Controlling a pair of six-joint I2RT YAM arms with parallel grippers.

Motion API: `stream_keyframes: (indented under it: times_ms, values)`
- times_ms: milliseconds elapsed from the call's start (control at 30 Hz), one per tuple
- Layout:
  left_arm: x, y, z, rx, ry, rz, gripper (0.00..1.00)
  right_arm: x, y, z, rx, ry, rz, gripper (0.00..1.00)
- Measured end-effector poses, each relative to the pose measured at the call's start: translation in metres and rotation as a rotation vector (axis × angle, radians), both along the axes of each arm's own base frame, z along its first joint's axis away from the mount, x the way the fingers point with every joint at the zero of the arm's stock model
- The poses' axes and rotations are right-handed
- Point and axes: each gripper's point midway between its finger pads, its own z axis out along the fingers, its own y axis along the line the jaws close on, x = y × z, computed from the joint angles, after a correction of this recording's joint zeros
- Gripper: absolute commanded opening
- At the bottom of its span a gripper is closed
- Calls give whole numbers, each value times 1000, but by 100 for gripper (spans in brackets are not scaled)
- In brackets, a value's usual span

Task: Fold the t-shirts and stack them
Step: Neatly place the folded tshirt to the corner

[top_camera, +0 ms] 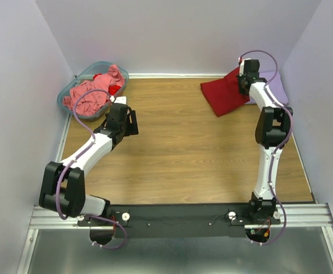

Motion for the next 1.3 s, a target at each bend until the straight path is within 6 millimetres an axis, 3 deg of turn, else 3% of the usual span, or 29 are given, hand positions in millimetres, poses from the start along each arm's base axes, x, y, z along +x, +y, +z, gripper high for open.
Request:
stream_keyframes:
  times_ms: [367, 667, 1067, 1167, 1300]
  values:
    - [2, 2, -16, 9, 39, 9, 80, 29, -50, 50, -14, -136, -79, 0]
    - [1, 2, -22, 14, 56, 9, 80, 27, -79, 58, -24, -149, -117, 1]
    - [2, 2, -27, 18, 68, 9, 80, 28, -139, 93, -3, -239, -177, 0]
    - [2, 2, -27, 18, 68, 9, 80, 30, -149, 88, 13, -245, -191, 1]
    - [2, 2, -28, 20, 71, 8, 80, 32, -161, 58, 27, -210, -211, 1]
